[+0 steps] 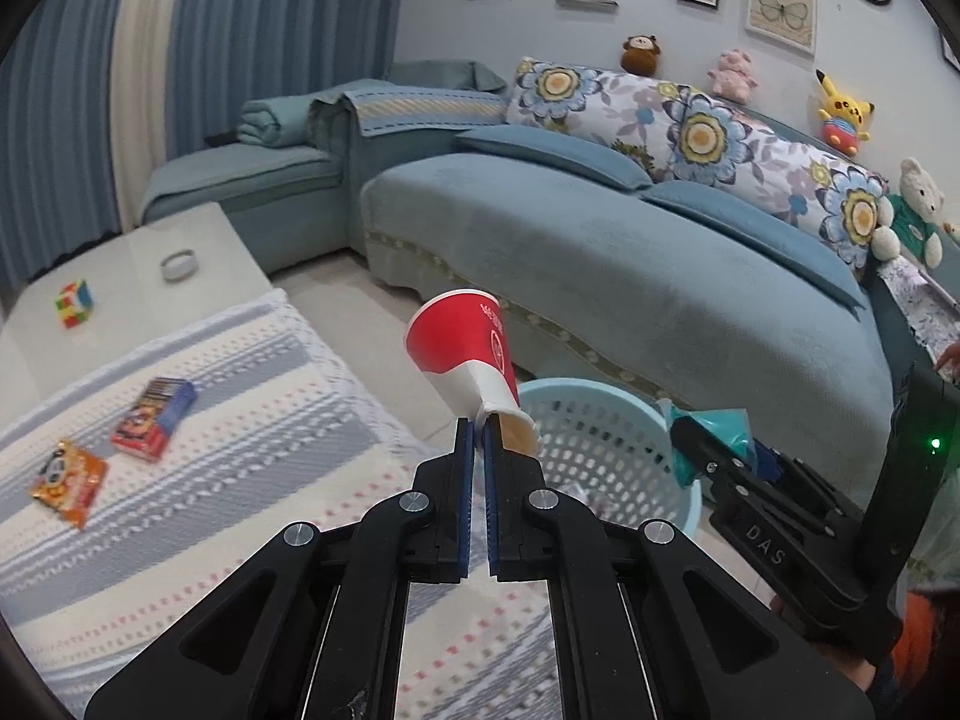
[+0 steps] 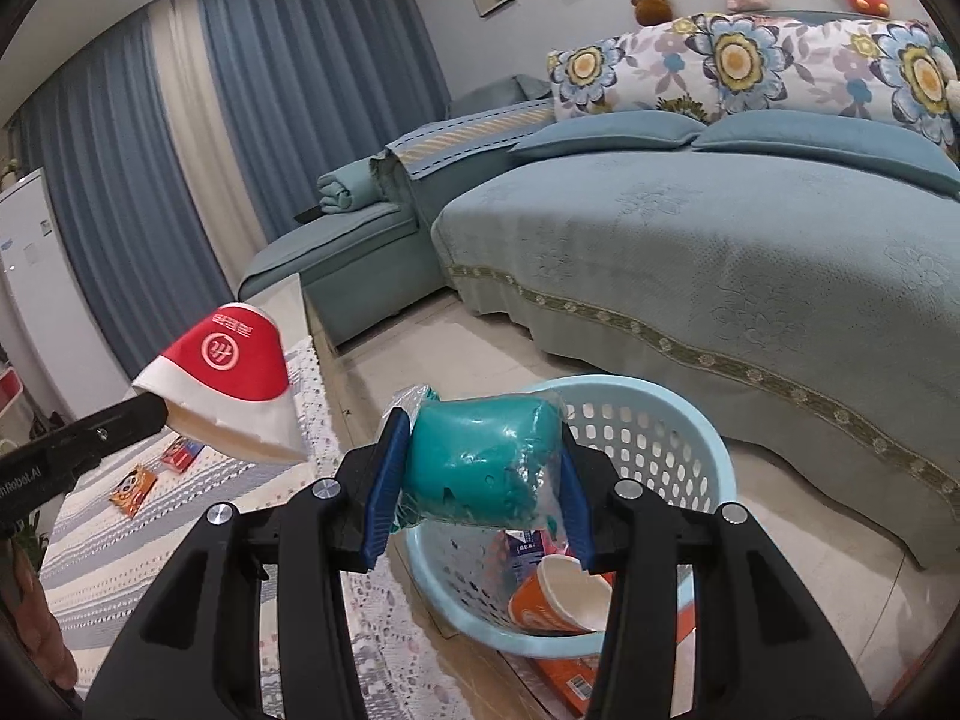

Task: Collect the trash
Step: 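Carry the red cup and teal clay over the blue basket and open both tools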

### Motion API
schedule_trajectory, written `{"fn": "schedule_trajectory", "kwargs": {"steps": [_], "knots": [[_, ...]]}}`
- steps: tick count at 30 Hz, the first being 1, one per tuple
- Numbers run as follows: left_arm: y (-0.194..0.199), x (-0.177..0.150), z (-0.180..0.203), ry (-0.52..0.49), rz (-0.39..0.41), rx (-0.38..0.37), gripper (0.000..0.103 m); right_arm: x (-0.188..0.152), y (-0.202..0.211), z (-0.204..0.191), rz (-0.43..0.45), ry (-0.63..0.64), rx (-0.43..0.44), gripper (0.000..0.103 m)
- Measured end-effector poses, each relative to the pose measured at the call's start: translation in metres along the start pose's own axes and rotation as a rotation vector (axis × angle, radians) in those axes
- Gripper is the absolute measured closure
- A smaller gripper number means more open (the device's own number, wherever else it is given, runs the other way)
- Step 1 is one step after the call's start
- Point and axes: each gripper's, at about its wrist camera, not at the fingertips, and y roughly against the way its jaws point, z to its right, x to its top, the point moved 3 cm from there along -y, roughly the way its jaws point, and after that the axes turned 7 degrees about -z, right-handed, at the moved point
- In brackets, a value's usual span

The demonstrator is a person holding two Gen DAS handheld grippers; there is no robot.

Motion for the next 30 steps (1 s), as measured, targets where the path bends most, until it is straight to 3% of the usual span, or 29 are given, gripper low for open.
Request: {"fn": "schedule_trajectory", "kwargs": {"steps": [8, 20, 26, 30], "knots": [[-0.028, -0.003, 0.015, 0.004, -0.033, -0.061, 0.101, 0.001, -0.005, 0.012, -0.005, -0.029, -0.024, 0.061], [-0.051, -0.002, 0.036, -0.055, -0.047, -0.083, 0.101, 0.011, -0.026, 0.025, -0.021, -0.044, -0.027, 0.059], [-0.050, -0.003, 0.027, -0.024, -0.048, -0.091, 0.101, 0.010, -0.028, 0.033, -0.027, -0.080, -0.015, 0.059], [-0.047, -0.005, 0.014, 0.000, -0.042, -0.077, 0.101, 0.008, -0.029, 0.036, -0.034, -0.102, -0.009, 0.045]]}}
